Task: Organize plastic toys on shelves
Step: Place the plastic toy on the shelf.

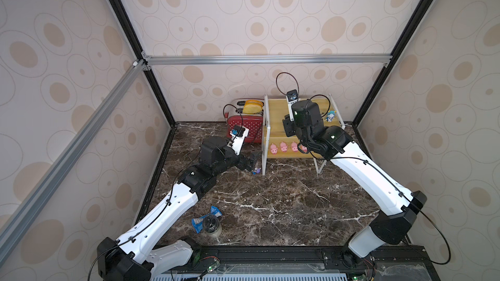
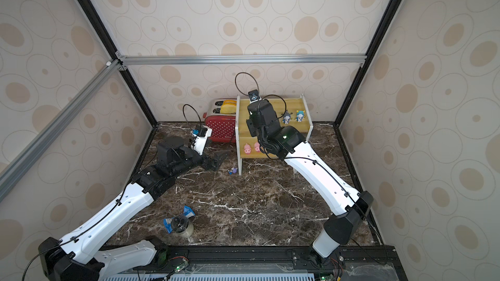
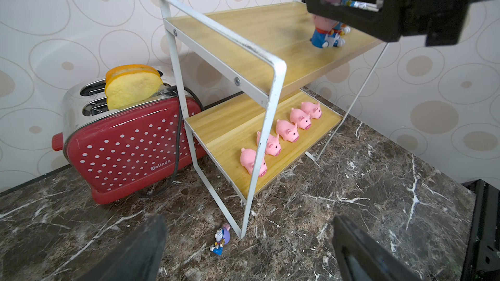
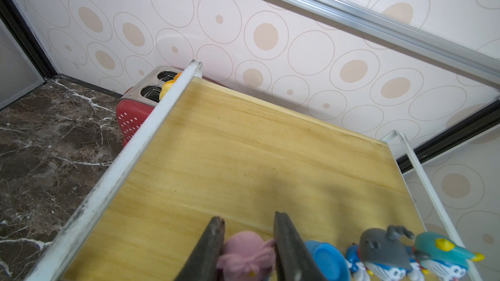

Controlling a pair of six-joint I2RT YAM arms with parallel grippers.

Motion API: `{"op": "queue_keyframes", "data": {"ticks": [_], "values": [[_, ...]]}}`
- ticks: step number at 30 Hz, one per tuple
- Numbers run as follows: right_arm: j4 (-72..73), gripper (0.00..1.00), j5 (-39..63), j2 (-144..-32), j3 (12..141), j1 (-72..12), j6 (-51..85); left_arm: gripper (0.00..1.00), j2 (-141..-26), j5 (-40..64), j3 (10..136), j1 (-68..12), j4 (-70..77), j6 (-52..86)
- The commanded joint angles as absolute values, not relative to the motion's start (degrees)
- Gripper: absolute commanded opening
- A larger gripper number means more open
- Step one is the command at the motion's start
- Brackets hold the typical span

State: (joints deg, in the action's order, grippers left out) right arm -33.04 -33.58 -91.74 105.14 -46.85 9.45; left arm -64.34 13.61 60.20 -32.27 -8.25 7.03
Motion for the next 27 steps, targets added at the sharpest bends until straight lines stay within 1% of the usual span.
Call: {"op": "queue_keyframes", "data": {"ticks": [1,8,14,27], "values": [[-32.61,0.33,-35.07,-92.80,104.62,-46.66,10.98,0.99,-64.21,14.03,61.00,-32.68,-6.98,8.17],[-33.50,0.35,-36.21,-93.70,105.56,-46.67,12.60,0.99,-64.11,14.29,60.73,-32.78,-6.85,8.31],[-33.13,0.36,-35.18,-93.71,105.38,-46.67,13.60,0.99,-63.94,14.45,60.47,-32.72,-6.66,8.34],[-32.08,0.43,-34.30,-93.46,105.69,-46.67,13.61,0.99,-63.85,15.26,60.13,-32.78,-6.37,8.26]]}}
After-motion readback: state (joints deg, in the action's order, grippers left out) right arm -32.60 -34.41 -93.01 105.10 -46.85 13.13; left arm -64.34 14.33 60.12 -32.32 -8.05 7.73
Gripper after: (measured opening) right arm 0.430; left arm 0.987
